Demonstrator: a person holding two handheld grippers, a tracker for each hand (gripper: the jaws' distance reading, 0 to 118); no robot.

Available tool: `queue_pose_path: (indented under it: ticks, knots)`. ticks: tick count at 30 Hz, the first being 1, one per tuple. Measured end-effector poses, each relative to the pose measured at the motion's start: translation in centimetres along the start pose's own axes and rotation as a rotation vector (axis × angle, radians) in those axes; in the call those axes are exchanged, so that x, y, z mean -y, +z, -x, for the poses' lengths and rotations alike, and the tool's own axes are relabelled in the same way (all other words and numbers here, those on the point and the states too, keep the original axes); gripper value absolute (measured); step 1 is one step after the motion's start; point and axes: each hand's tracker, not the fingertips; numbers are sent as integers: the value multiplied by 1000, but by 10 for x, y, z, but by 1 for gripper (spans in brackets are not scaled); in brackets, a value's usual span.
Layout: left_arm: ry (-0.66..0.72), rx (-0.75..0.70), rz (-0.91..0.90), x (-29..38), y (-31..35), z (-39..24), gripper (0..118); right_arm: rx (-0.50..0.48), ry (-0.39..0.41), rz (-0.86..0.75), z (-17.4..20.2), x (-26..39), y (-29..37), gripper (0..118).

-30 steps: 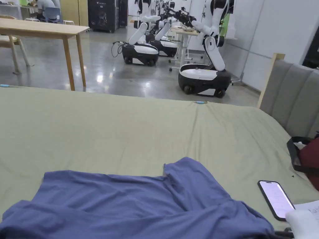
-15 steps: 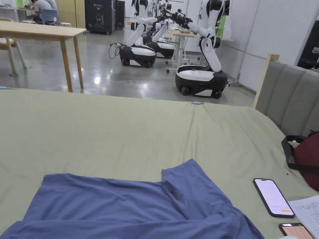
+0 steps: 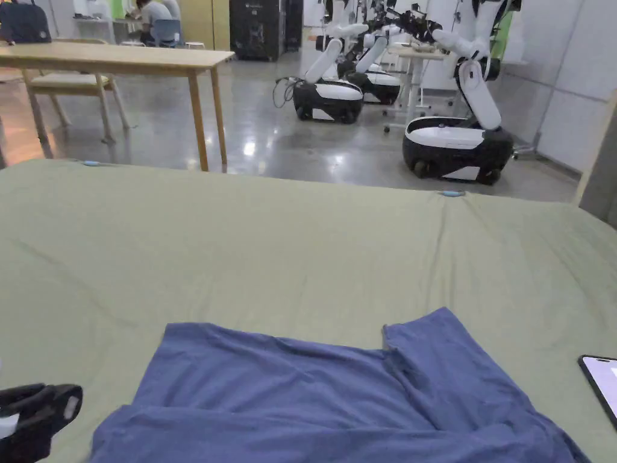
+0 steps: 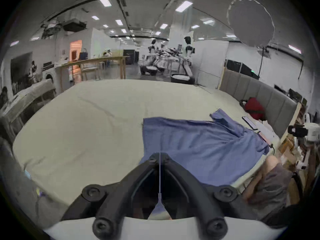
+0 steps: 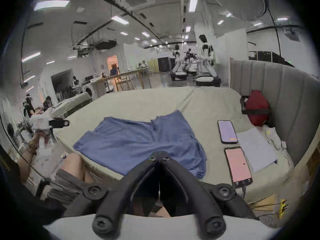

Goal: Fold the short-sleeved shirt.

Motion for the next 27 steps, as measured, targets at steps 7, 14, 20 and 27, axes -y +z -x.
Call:
queue_pose_path:
  ticks: [7,14,20,27]
  knots:
    - [24,35,44,-70,-170,26,20,3,-55,30,-15,7,-23,0]
    - [-144,-82,326,-72,-296,39,113,98,-30,114,-25,16,-16,0]
    - [-237,-58,317,-50,-299,28,38,117,21,165,-38,7,-24,0]
    - [-237,-37,364,-53,-289,11,4,69,214,134,-52,-74,-146,0]
